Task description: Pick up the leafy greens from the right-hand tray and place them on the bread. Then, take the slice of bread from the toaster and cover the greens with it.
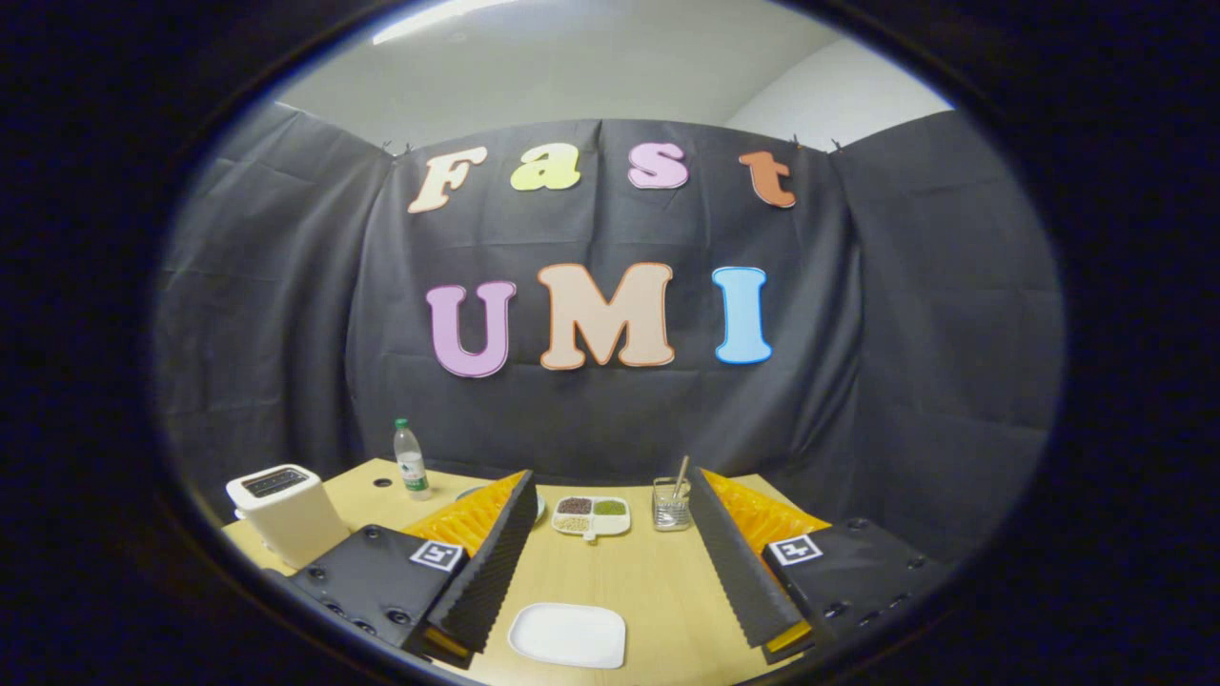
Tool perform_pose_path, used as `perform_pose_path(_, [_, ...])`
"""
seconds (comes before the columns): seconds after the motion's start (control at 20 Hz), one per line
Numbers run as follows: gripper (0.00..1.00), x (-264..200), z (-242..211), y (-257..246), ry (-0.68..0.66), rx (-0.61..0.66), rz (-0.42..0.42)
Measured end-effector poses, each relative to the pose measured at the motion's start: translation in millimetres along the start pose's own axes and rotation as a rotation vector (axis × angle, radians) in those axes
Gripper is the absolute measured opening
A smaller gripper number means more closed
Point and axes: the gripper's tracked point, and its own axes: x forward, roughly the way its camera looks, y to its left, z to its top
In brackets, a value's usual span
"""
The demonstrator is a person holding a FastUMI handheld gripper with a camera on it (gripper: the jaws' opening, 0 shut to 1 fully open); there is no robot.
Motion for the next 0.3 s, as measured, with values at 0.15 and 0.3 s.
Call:
perform_pose_path(0.15, [1.00, -5.7, 6.6, -1.7, -0.014, -0.009, -0.006])
perform_pose_path(0.3, [1.00, -5.1, 12.9, -0.3, -0.024, -0.016, 0.002])
